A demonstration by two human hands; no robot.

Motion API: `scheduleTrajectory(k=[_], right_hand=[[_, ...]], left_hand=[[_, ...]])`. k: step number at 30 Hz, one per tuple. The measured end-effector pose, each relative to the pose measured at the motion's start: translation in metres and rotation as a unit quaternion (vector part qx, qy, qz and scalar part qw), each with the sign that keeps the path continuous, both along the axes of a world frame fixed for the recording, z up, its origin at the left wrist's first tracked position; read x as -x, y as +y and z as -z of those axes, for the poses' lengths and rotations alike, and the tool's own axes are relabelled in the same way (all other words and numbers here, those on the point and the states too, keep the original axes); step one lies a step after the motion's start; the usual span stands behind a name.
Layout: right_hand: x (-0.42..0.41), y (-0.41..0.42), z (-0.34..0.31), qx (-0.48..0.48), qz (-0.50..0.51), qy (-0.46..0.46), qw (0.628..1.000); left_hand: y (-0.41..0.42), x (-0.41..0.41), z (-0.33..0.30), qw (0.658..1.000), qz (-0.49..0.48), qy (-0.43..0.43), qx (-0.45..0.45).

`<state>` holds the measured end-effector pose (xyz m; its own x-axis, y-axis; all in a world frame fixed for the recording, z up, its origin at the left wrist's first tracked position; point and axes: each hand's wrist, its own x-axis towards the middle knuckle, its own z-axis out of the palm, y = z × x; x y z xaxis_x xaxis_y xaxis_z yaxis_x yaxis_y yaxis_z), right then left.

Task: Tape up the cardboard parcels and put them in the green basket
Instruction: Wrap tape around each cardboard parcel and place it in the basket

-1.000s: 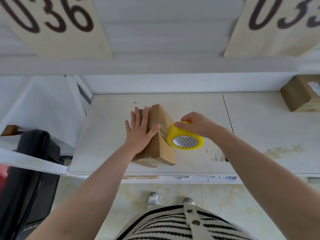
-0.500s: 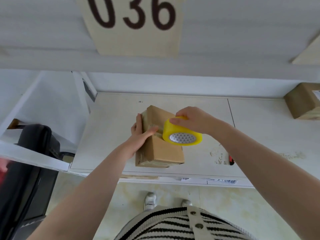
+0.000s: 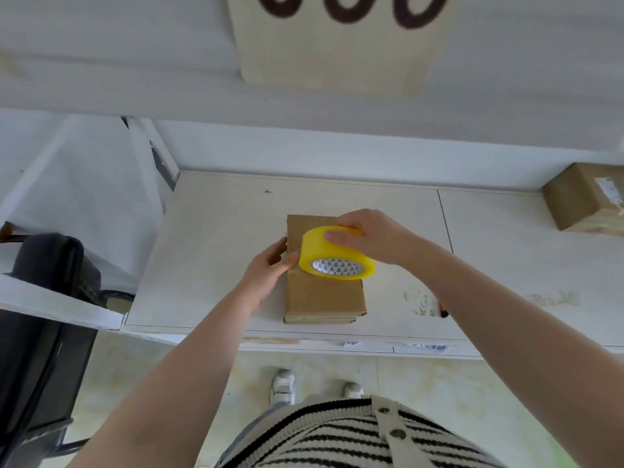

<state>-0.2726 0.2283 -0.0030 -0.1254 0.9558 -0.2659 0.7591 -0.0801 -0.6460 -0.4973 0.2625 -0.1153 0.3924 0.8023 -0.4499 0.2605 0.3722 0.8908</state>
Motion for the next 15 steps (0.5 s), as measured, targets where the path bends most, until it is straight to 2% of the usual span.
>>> scheduleTrajectory(k=[7,10,15], right_hand=[[0.012,0.002,0.002,-0.023,0.003,-0.003,1.000],[0.011,0.005,0.000,-0.015,-0.020,-0.011,1.000],[-0.003,0.011,-0.007,-0.016,-0.039,-0.126,0.991]], left_hand=[[-0.016,-0.011,0.000,0.991,-0.058,-0.083,0.086],[-0.023,-0.020,0.001,0.994,-0.057,-0.072,0.054],[-0.025,-0.019,0.003,0.992,-0.070,-0.097,0.035]])
